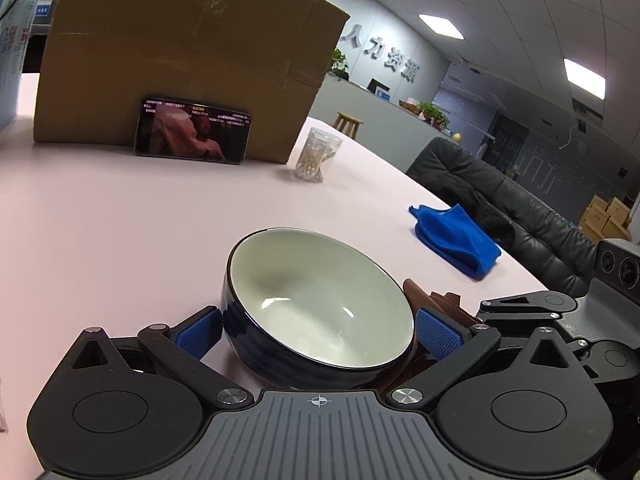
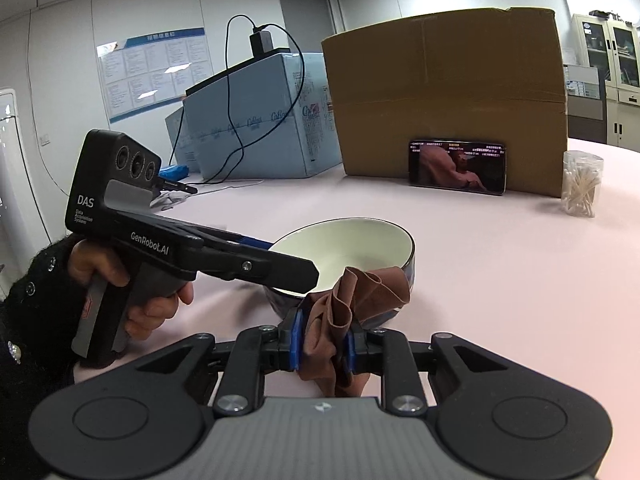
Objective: Clean bowl
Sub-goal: 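Wipe the outer wall near the rim with the right tool while the left holds the bowl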
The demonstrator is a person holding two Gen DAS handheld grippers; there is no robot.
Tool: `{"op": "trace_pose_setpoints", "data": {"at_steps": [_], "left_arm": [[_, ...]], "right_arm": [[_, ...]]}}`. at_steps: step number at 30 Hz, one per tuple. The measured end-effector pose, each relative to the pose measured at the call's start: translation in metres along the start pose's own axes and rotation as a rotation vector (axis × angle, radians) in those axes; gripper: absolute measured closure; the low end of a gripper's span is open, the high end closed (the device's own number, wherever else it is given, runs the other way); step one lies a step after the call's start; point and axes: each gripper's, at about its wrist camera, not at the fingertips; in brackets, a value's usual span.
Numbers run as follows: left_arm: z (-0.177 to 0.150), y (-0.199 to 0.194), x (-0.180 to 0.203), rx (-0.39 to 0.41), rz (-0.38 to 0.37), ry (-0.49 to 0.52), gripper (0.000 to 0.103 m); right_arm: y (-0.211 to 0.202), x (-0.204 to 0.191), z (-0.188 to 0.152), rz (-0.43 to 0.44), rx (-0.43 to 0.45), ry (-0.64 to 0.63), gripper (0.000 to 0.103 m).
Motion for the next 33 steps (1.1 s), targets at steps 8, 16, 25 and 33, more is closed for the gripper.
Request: {"op": "trace_pose_setpoints", "data": {"at_steps": [8, 16, 25, 33], "left_arm": [[-0.001, -0.001, 0.001, -0.002, 0.001, 0.004, 0.000], [-0.002, -0.001, 0.003, 0.004, -0.001, 0.012, 0.000], [-0.003, 0.000, 0.003, 0.007, 0.000, 0.013, 0.000], [-0.004, -0.002, 0.003, 0.011, -0.007, 0.013, 0.000]], "right_arm": [[-0.004, -0.004, -0.003, 0.055, -0.006, -0.001, 0.084], [-0.008, 0.011, 0.000, -0.024, 0.020, 0.038, 0.084], [0.005, -0.009, 0.000, 0.074, -0.022, -0.017, 0.084], [-0.002, -0.001, 0.001, 0.021, -0.008, -0.001, 0.084]]}}
Point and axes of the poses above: each gripper's, at about its wrist camera, not at the fingertips, and y roughly the way its jaws point, x to its right, z to its top, and after that the axes turned 1 degree about -x, right-handed
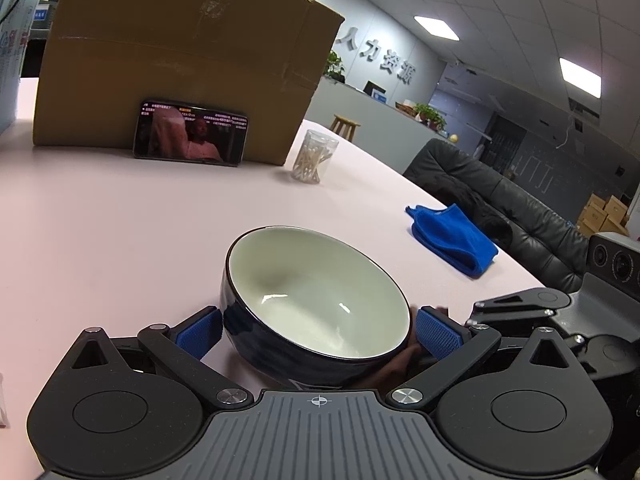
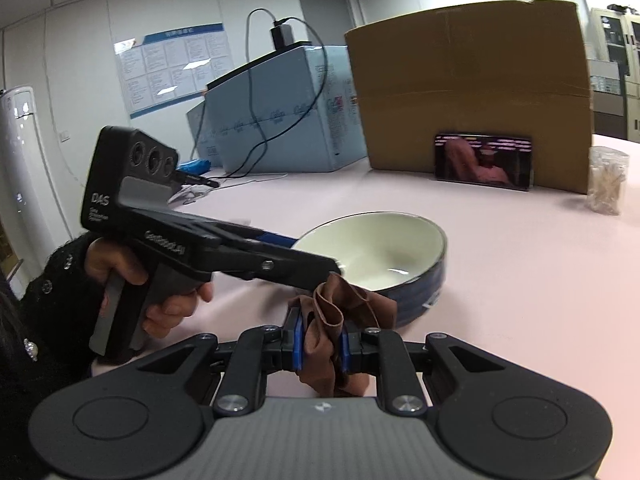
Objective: Clean bowl
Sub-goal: 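Wipe the outer wall near the rim with the right tool while the left holds the bowl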
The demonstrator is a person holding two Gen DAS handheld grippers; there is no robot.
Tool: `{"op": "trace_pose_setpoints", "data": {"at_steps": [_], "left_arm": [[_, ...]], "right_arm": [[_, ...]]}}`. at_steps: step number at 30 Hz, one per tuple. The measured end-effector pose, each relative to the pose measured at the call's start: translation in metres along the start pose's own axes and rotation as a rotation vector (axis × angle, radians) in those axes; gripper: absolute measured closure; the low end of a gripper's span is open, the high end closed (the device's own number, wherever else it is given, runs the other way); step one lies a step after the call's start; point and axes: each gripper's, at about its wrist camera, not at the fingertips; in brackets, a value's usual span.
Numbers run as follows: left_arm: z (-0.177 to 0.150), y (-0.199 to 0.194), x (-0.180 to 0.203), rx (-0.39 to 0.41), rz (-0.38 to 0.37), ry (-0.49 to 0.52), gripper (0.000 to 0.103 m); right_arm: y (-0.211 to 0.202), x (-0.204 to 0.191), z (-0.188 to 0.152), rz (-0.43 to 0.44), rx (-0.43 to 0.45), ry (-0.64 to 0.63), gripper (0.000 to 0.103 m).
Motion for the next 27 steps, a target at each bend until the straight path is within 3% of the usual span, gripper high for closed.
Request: {"op": "trace_pose_setpoints", "data": {"at_steps": [8, 19, 27], "left_arm": [[-0.001, 0.000, 0.002, 0.002, 0.018, 0.012, 0.000], [-0.001, -0.001, 0.002, 0.003, 0.025, 0.014, 0.000], [-0.002, -0.001, 0.002, 0.002, 0.026, 0.020, 0.000]], "right_arm": [[0.004, 0.002, 0.003, -0.032, -0.007, -0.018, 0.081], [0.012, -0.011, 0.000, 0.033, -0.048, -0.042, 0.083], [-0.001, 0.003, 0.003, -0.067, -0.009, -0.025, 0.083]]}}
Point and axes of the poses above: each gripper's, at about its wrist camera, not at the fingertips, and y roughly the way its jaws point, x to its right, z to its top, and after that the axes turned 1 degree about -x, right-handed
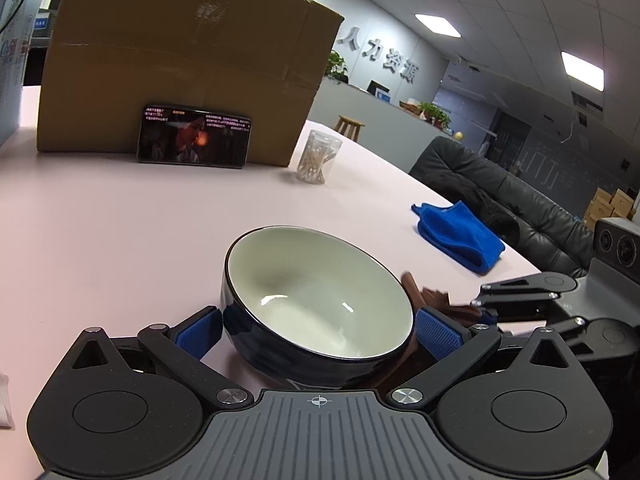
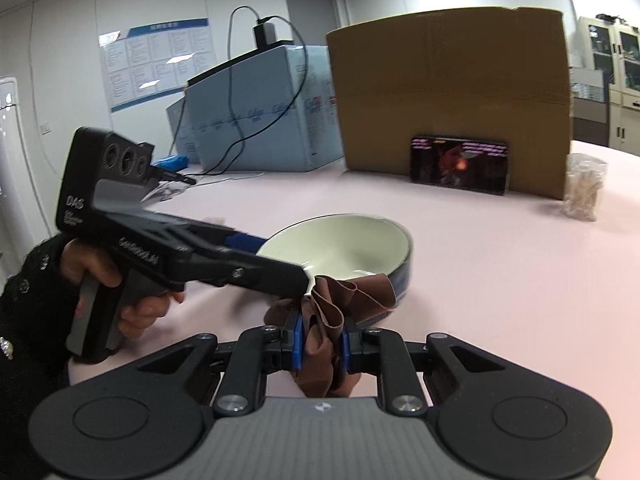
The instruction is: Clean bowl
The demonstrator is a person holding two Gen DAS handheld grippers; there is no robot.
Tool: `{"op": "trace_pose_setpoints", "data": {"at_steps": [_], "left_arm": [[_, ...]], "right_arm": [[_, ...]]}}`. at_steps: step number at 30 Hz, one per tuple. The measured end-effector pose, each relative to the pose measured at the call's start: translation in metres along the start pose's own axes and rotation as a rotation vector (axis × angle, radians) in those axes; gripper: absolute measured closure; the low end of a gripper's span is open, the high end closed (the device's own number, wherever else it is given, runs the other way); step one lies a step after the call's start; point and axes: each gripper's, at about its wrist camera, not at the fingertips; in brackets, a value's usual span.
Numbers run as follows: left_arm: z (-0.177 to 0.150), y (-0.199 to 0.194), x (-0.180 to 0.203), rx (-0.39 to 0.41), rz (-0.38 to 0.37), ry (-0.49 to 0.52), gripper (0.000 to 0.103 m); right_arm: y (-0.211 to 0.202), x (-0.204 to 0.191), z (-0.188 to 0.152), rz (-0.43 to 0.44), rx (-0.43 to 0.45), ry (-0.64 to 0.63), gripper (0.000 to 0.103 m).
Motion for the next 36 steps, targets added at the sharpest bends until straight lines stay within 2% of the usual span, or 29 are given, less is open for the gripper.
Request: {"op": "trace_pose_setpoints", "data": {"at_steps": [4, 15, 19, 22, 25, 32, 36], "left_arm": [[0.000, 0.000, 0.002, -0.001, 0.006, 0.007, 0.000], [0.000, 0.000, 0.001, 0.008, 0.038, 0.003, 0.000], [0.000, -0.002, -0.003, 0.027, 0.048, -0.007, 0.000], [0.000, -0.003, -0.006, 0.055, 0.100, -0.017, 0.000], [-0.001, -0.002, -0.009, 0.056, 0.112, -0.032, 0.000], [-0.002, 0.000, -0.013, 0.044, 0.104, -0.046, 0.000], [-0.002, -0.002, -0.017, 0.044, 0.096, -0.062, 0.000]], "right_arm": [[0.003, 0.004, 0.001, -0.006, -0.003, 0.000, 0.084], [0.013, -0.012, 0.003, 0.053, -0.023, -0.032, 0.084], [0.009, -0.010, 0.004, 0.053, -0.006, -0.023, 0.084], [0.000, 0.004, 0.003, 0.035, 0.042, 0.052, 0.085], [-0.005, 0.021, 0.002, 0.018, 0.086, 0.157, 0.085], [0.009, 0.060, 0.006, 0.041, 0.161, 0.423, 0.087], [0.030, 0.082, 0.008, 0.070, 0.168, 0.567, 0.088]]}}
Point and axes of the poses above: each gripper's, at about its wrist camera, not at the fingertips, and y roughly the way its jaws point, x to its right, z to its top, and after that the axes turned 1 degree about -x, right-handed
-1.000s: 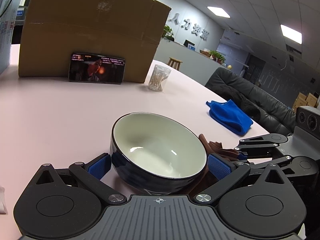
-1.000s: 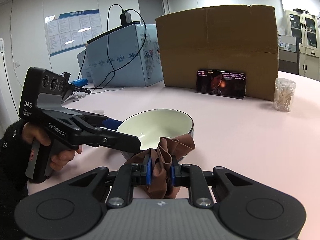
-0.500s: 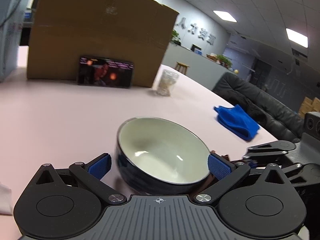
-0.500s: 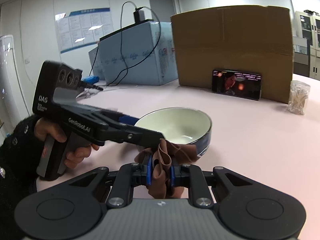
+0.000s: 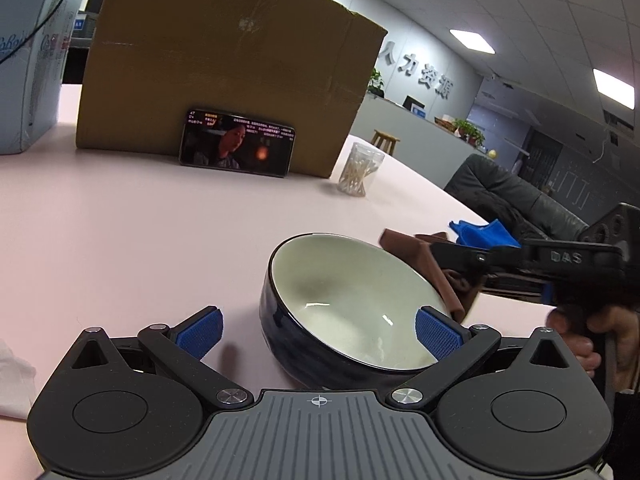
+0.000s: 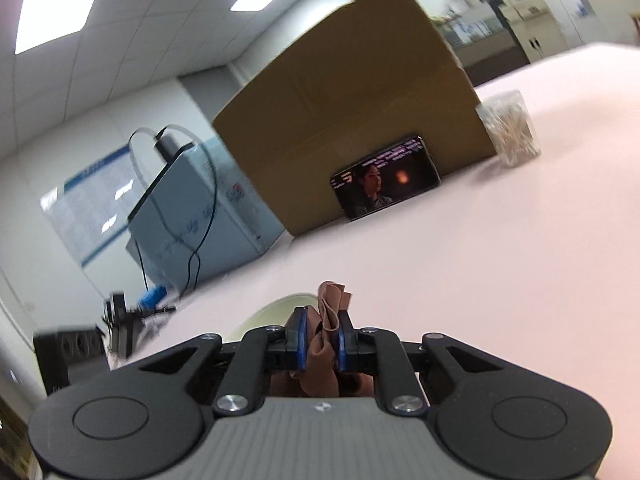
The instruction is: Clean bowl
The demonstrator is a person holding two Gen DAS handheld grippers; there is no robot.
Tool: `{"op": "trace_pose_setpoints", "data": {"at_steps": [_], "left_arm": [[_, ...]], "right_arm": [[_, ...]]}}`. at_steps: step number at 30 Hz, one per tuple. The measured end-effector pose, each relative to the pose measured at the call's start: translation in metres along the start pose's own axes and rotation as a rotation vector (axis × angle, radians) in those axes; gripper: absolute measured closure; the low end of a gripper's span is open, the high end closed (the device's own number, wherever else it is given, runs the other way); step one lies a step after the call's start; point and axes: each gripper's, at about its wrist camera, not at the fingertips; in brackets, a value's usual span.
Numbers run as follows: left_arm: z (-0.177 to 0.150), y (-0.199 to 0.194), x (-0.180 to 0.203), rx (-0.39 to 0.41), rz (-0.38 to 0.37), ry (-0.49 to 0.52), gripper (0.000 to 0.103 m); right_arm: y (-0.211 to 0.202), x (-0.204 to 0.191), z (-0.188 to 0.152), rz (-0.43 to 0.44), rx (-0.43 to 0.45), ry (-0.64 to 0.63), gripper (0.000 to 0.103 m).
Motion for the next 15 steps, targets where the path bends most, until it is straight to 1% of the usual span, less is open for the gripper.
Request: {"op": "trace_pose_setpoints", "data": {"at_steps": [3, 5, 11, 13, 15], "left_arm": [[0.000, 0.001, -0.002, -0.006, -0.005, -0.009, 0.000], [0.000, 0.000, -0.003, -0.007, -0.007, -0.011, 0.000], [-0.001, -0.001, -0.006, -0.011, -0.015, -0.016, 0.000], [0.000, 0.000, -0.007, -0.015, -0.018, -0.018, 0.000], [0.000, -0.001, -0.007, -0.014, -0.020, -0.017, 0.000]], "right_arm": [[0.011, 0.013, 0.003, 0.017, -0.002, 0.093, 0.088], [0.016, 0.018, 0.001, 0.010, -0.011, 0.130, 0.088], [0.018, 0.041, -0.010, 0.014, -0.037, 0.293, 0.088], [0.017, 0.044, -0.013, 0.020, -0.045, 0.313, 0.088], [0.018, 0.043, -0.011, 0.048, -0.044, 0.313, 0.088]]}}
Point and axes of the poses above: each gripper's, at about its wrist camera, not at the fingertips, and y roughly the way its jaws point, x to its right, z to its top, and after that the axes turned 1 degree about -x, right-handed
